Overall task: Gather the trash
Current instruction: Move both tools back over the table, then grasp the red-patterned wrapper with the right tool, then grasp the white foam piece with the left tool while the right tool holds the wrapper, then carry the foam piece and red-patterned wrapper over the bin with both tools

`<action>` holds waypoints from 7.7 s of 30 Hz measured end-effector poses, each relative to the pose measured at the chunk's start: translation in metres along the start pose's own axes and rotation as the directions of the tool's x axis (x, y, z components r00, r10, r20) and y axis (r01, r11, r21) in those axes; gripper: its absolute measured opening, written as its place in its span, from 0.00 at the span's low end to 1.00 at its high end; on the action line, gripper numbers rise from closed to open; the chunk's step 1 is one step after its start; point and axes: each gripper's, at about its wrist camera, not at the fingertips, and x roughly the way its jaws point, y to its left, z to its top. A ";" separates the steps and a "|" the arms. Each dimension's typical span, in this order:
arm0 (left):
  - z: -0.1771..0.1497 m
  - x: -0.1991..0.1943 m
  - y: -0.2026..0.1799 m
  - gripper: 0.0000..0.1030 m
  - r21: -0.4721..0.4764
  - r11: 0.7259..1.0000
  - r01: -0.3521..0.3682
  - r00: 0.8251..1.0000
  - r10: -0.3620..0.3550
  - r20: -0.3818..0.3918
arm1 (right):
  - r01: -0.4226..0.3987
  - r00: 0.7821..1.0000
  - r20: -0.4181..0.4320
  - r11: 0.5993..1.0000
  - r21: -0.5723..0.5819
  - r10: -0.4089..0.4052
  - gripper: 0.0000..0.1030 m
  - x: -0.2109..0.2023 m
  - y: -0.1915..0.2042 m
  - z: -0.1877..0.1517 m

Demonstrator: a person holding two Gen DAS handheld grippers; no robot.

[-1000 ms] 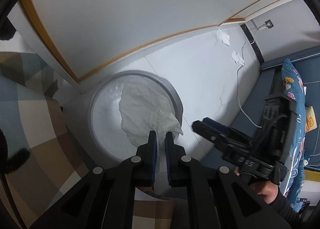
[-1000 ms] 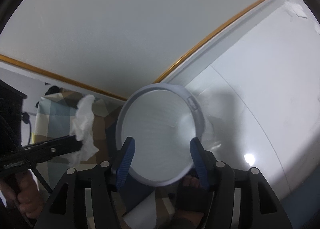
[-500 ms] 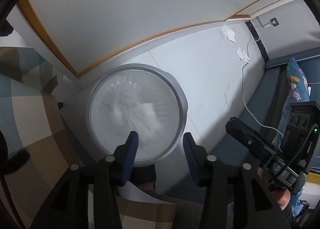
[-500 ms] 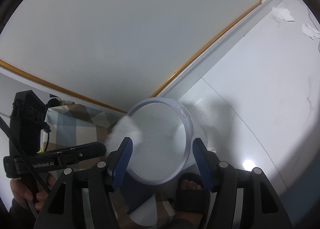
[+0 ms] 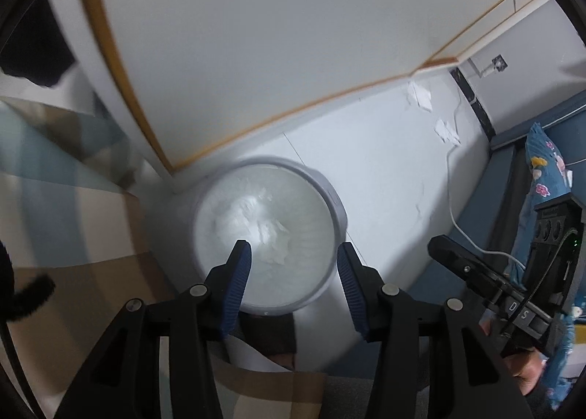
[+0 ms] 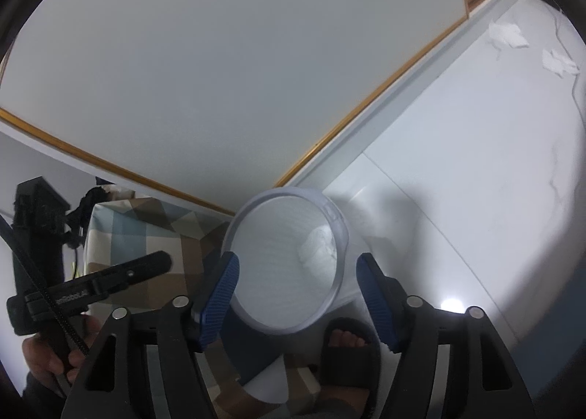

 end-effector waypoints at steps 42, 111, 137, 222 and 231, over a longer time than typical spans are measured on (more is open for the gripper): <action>-0.203 -0.318 0.136 0.84 -0.392 0.892 -0.226 0.613 0.443 0.654 | -0.085 0.898 0.271 0.740 -0.667 0.347 0.89 -0.169 0.342 -0.172; -0.290 -0.290 0.260 0.83 -0.595 0.780 -0.195 0.660 0.553 0.509 | -0.141 0.990 -0.140 0.416 -0.898 0.032 0.21 0.040 0.402 -0.311; -0.220 -0.249 0.213 0.83 -0.337 0.870 -0.360 0.754 0.484 0.444 | -0.132 0.988 -0.061 0.580 -0.804 0.141 0.20 0.000 0.365 -0.246; -0.249 -0.290 0.186 0.33 -0.351 0.935 -0.055 0.795 0.254 0.552 | -0.252 0.940 -0.012 0.671 -0.697 0.340 0.20 -0.095 0.371 -0.203; -0.216 -0.302 0.146 0.33 -0.258 0.965 -0.041 0.776 0.193 0.600 | -0.208 0.923 0.085 0.673 -0.710 0.375 0.20 -0.148 0.360 -0.169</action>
